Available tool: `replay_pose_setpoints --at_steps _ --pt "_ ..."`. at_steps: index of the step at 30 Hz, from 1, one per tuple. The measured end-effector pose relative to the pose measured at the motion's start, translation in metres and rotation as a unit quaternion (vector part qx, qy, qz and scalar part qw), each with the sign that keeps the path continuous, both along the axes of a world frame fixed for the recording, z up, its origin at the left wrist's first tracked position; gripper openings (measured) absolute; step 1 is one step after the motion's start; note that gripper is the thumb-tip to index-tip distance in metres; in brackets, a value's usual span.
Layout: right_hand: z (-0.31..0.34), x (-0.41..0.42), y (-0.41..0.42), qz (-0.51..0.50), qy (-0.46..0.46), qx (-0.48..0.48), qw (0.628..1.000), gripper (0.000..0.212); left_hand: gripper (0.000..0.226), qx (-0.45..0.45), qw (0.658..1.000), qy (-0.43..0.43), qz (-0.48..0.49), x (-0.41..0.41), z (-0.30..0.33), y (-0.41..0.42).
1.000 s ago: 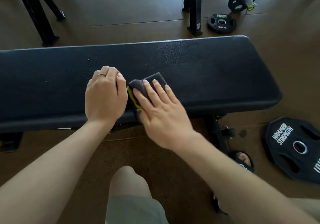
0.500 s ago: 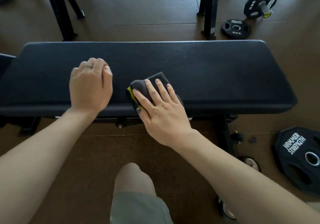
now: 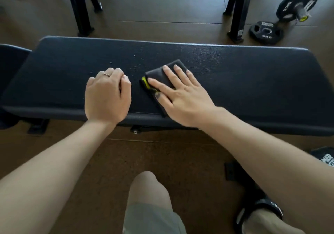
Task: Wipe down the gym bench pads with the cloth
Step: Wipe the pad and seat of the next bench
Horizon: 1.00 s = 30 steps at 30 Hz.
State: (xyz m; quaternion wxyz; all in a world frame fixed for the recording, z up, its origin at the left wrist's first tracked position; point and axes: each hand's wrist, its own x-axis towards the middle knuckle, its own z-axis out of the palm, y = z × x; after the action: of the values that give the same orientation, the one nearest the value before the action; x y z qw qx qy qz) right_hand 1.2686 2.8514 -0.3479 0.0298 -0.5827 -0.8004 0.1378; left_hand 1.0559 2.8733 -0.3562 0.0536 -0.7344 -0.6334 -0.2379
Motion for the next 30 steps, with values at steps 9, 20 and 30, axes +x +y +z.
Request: replay_pose_setpoints --at_steps 9,20,30 --pt "0.000 -0.006 -0.055 0.051 -0.004 0.015 0.999 0.054 0.035 0.003 1.000 -0.009 -0.006 0.001 -0.001 -0.002" --pt "-0.002 -0.053 0.052 0.035 -0.008 0.004 0.999 0.055 0.035 0.013 1.000 -0.014 -0.001 0.002 -0.002 -0.001" --pt "-0.003 0.044 0.116 -0.088 -0.043 0.018 0.995 0.055 0.037 0.011 1.000 -0.028 -0.008 0.002 -0.002 -0.001"
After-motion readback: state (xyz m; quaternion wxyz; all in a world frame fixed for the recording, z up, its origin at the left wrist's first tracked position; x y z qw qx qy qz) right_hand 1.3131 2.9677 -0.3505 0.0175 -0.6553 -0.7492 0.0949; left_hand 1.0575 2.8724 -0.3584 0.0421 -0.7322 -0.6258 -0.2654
